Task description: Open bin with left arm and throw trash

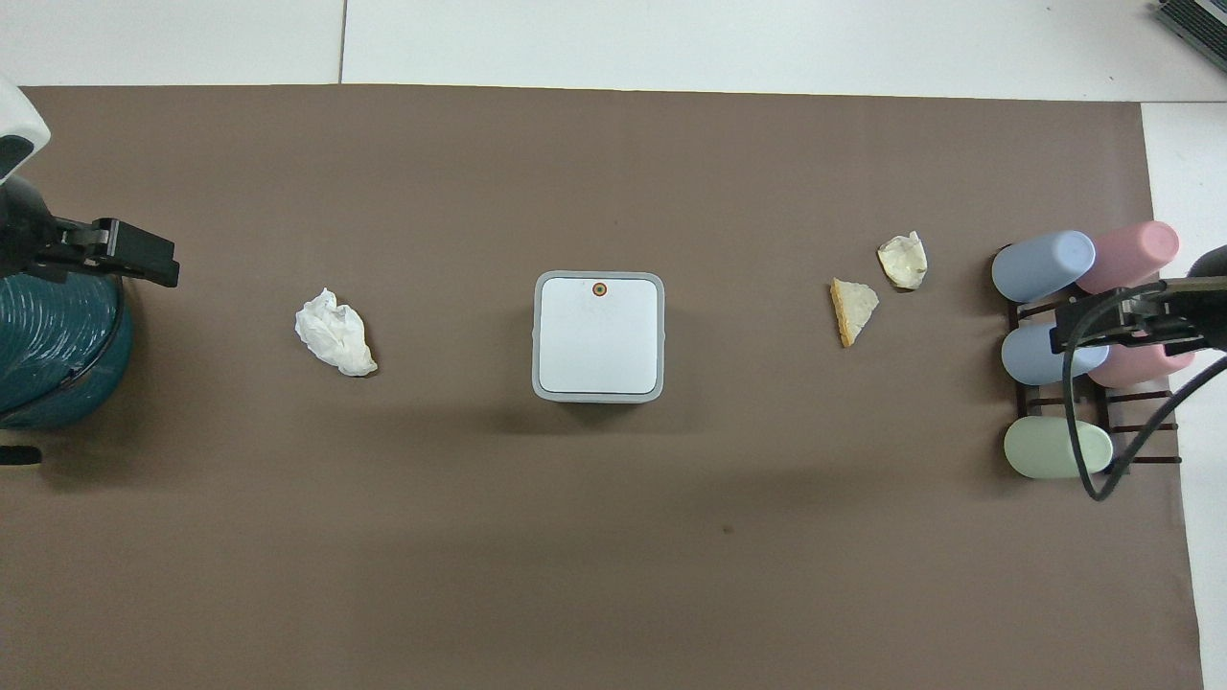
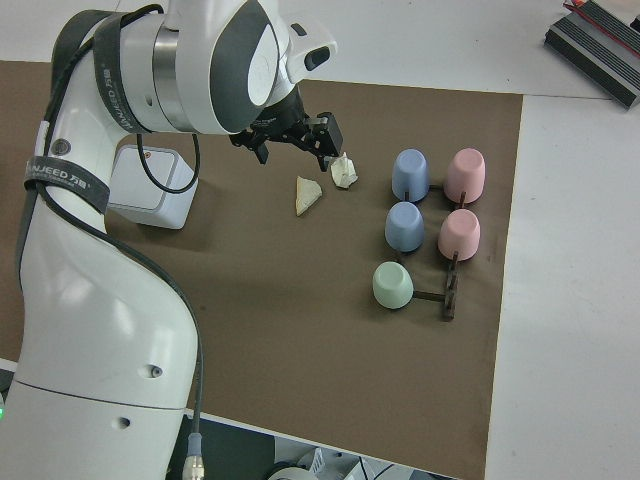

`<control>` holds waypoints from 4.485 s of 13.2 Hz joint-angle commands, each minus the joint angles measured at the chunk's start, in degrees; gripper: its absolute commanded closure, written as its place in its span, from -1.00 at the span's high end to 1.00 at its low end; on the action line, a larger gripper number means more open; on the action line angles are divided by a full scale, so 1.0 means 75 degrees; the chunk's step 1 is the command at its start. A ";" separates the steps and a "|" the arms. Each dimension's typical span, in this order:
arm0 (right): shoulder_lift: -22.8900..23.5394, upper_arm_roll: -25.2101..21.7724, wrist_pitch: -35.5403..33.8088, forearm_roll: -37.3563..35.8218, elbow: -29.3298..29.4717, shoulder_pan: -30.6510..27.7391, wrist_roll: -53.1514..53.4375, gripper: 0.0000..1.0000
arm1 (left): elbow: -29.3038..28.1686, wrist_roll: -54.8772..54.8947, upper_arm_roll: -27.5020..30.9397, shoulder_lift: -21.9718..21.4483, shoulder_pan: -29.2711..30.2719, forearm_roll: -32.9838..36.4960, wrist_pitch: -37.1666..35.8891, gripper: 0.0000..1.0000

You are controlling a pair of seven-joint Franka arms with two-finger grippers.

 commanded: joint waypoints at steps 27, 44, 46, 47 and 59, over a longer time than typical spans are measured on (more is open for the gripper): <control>0.1774 0.0060 0.5095 -0.0002 -0.1411 -0.0016 -0.0477 1.00 | -0.2170 -0.7040 -0.0001 -0.0485 -0.2632 -0.0743 0.3023 -1.00; 0.3665 0.0107 0.7421 0.0033 -0.2173 -0.0052 -0.2060 -1.00 | -0.2662 -0.8944 -0.0001 0.1298 -0.4088 -0.1399 0.6634 -1.00; 0.3606 0.0107 0.7304 0.0196 -0.2091 -0.0040 -0.1978 -1.00 | -0.2755 -0.8979 -0.0001 0.1322 -0.4192 -0.1399 0.6670 -1.00; 0.3571 0.0107 0.7164 0.0359 -0.1998 -0.0040 -0.1931 -1.00 | -0.2837 -0.8990 -0.0001 0.1322 -0.4193 -0.1399 0.6809 -1.00; 0.1757 0.0259 0.5255 0.0408 -0.1610 0.0148 -0.0455 -1.00 | -0.1096 -0.8874 0.0046 0.1580 -0.3680 -0.1318 0.4334 -1.00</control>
